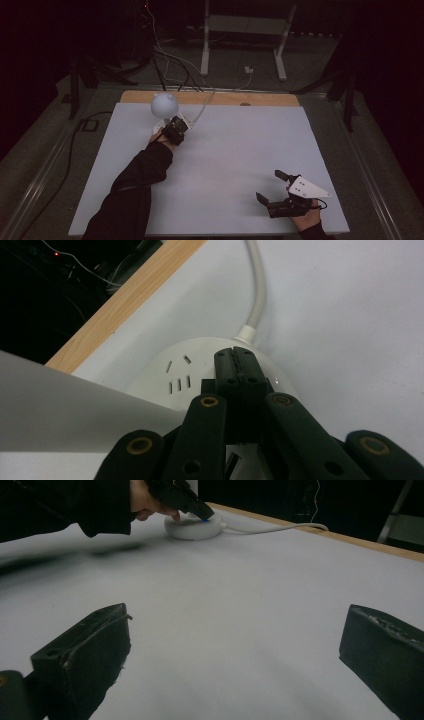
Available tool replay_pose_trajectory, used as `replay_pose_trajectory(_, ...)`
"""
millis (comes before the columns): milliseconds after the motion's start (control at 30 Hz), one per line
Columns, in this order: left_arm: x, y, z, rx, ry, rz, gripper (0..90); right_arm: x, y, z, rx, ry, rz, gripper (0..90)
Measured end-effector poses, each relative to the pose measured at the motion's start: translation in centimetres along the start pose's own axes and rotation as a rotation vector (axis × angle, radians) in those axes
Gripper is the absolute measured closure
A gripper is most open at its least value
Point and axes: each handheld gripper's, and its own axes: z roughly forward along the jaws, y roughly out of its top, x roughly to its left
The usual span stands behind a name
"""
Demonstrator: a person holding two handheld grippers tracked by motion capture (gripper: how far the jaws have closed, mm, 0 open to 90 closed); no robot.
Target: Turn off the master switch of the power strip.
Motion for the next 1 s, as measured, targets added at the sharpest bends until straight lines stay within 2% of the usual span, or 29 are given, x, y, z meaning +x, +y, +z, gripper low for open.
replay_pose_trajectory(33, 0.1, 0.1, 0.0, -0.004, -0.048, -0.016, 90.0, 0.0, 0.0, 0.0, 0.0, 0.001, -0.001, 0.3)
replay_pose_trajectory(67, -0.1, 0.2, -0.1, 0.001, -0.041, 0.002, 90.0, 0.0, 0.0, 0.0, 0.0, 0.0, -0.001, 0.2)
replay_pose_trajectory(133, -0.8, 0.4, 0.0, 0.009, 0.016, 0.039, 90.0, 0.0, 0.0, 0.0, 0.002, 0.0, -0.001, 0.3)
replay_pose_trajectory(200, -0.8, 0.3, 0.0, 0.002, 0.015, 0.022, 90.0, 0.1, 0.0, -0.1, 0.001, -0.002, -0.003, 0.3)
replay_pose_trajectory(267, -0.3, 0.3, 0.0, 0.003, -0.012, -0.003, 90.0, 0.0, 0.0, -0.1, 0.0, -0.003, -0.001, 0.3)
replay_pose_trajectory(333, -0.4, 0.4, -0.1, 0.008, -0.003, 0.012, 90.0, 0.0, 0.0, -0.1, 0.001, -0.005, 0.002, 0.3)
replay_pose_trajectory(367, -0.4, 0.4, -0.2, -0.015, -0.003, -0.001, 90.0, -0.1, 0.0, -0.1, 0.0, -0.005, 0.003, 0.3)
replay_pose_trajectory(400, -0.2, 0.4, -0.3, -0.015, -0.027, -0.025, 90.0, -0.1, 0.0, -0.1, 0.001, -0.006, 0.003, 0.3)
replay_pose_trajectory(467, -0.4, 0.3, -0.6, -0.04, 0.0, -0.02, 90.0, -0.1, 0.0, -0.1, -0.001, -0.006, 0.003, 0.3)
replay_pose_trajectory(567, -0.3, 0.0, -1.4, -0.094, 0.021, -0.038, 90.0, -0.2, 0.0, -0.2, -0.006, -0.008, 0.002, 0.3)
replay_pose_trajectory(667, 0.5, 0.0, -2.2, -0.11, -0.002, -0.077, 90.0, -0.2, 0.0, -0.1, -0.004, -0.007, 0.003, 0.3)
replay_pose_trajectory(700, 0.8, 0.0, -2.6, -0.122, -0.027, -0.092, 90.0, -0.2, 0.0, -0.2, -0.004, -0.007, 0.002, 0.3)
replay_pose_trajectory(867, 1.6, 0.1, -4.2, -0.147, -0.054, -0.113, 90.0, -0.2, 0.0, -0.1, -0.004, -0.009, 0.001, 0.3)
replay_pose_trajectory(1000, 2.0, 0.3, -5.3, -0.164, -0.098, -0.137, 90.0, -0.1, 0.0, -0.2, -0.005, -0.009, 0.001, 0.3)
